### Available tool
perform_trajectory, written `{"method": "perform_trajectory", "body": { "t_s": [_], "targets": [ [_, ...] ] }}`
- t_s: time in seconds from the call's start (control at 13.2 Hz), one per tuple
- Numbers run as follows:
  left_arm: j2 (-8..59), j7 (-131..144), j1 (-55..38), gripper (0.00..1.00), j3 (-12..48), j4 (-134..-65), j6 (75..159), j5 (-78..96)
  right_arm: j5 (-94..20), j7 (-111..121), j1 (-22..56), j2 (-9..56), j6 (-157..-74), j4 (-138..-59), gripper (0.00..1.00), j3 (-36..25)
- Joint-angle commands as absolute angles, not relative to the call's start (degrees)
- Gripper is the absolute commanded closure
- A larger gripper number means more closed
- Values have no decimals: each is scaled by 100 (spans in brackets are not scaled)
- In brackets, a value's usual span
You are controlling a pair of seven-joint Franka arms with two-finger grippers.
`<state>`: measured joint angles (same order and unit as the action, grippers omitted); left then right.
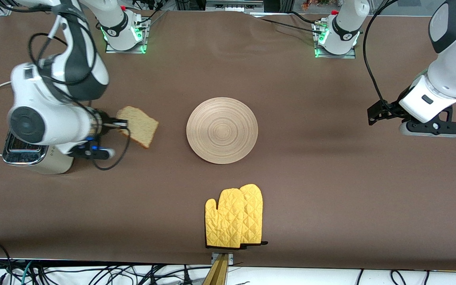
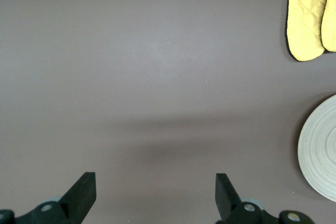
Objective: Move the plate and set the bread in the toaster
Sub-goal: 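Lift the bread and carry it above the toaster with the right gripper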
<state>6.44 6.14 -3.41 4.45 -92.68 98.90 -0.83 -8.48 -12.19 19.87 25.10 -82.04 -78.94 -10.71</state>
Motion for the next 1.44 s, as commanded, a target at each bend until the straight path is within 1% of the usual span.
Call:
{"method": "perform_trajectory", "body": {
  "t_s": [0.0, 0.08, 0.38, 0.76, 1.06, 1.36],
  "targets": [
    [756, 598, -387, 0, 431, -9070, 9756, 44, -520, -259, 2013, 2391, -7797, -7840, 100, -1825],
    [756, 598, -387, 0, 422, -9070, 9765, 44, -345, 58, 2021, 2391, -7709, -7840, 100, -2063],
    [765, 598, -387, 0, 431, -9070, 9765, 44, 271, 789, 2021, 2338, -7506, -7840, 100, -2618],
    [765, 598, -413, 0, 431, -9070, 9765, 44, 860, 2028, 1995, 2399, -7550, -7849, 100, -3330],
    [765, 598, -404, 0, 422, -9070, 9765, 53, 1239, 2513, 1723, 2495, -7874, -7849, 100, -3384],
    [765, 598, -413, 0, 422, -9070, 9765, 53, 1266, 2610, 1608, 2733, -8200, -7866, 100, -3384]
  ]
}}
